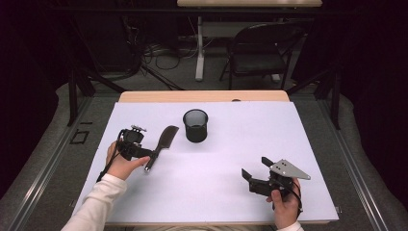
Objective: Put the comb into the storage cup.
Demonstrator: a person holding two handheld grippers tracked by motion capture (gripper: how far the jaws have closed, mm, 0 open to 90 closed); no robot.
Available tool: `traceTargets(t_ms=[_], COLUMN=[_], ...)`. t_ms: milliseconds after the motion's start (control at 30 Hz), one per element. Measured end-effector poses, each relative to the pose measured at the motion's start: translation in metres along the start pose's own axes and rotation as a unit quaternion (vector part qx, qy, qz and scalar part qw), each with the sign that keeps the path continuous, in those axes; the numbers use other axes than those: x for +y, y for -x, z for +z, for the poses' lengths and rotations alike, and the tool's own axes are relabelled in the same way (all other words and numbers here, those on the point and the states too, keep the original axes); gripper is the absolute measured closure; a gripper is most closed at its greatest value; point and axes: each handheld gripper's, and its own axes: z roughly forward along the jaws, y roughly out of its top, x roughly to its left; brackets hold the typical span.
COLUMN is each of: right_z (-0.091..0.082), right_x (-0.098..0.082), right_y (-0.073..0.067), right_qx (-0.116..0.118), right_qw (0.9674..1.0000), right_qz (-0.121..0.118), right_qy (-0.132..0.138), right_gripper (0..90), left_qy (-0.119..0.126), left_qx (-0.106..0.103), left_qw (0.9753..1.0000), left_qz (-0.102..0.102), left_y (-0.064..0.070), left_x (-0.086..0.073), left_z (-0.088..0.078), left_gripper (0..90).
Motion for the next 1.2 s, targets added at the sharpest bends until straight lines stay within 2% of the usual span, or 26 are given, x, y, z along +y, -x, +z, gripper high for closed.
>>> traceTargets(t_ms=[200,400,467,733,867,1200], right_z=[0.0,0.0,0.001,0.001,0.001,0.002], right_x=[0.0,0.0,0.0,-0.001,-0.001,-0.001], right_y=[0.0,0.0,0.0,0.0,0.001,0.001], right_qx=[0.001,0.002,0.002,0.004,0.003,0.005], right_qw=[1.0,1.0,1.0,1.0,1.0,1.0], right_qz=[0.001,0.002,0.003,0.002,0.001,-0.002], right_qy=[-0.002,-0.004,-0.004,-0.005,-0.004,-0.007], right_gripper=[13.8,13.9,13.9,14.0,14.1,14.2], left_qy=[-0.019,-0.028,-0.033,-0.045,-0.051,-0.078], left_qx=[0.002,-0.003,-0.003,-0.004,-0.001,0.0], left_qw=[0.9998,0.9995,0.9994,0.9989,0.9986,0.9969], left_qz=[0.001,-0.012,-0.008,-0.014,-0.017,-0.012], left_y=[0.0,-0.003,-0.005,-0.007,-0.007,-0.008], left_x=[0.01,0.016,0.017,0.018,0.018,0.019], left_z=[0.0,0.002,0.004,0.013,0.017,0.031], left_gripper=[23.8,25.1,25.8,29.6,34.4,40.0])
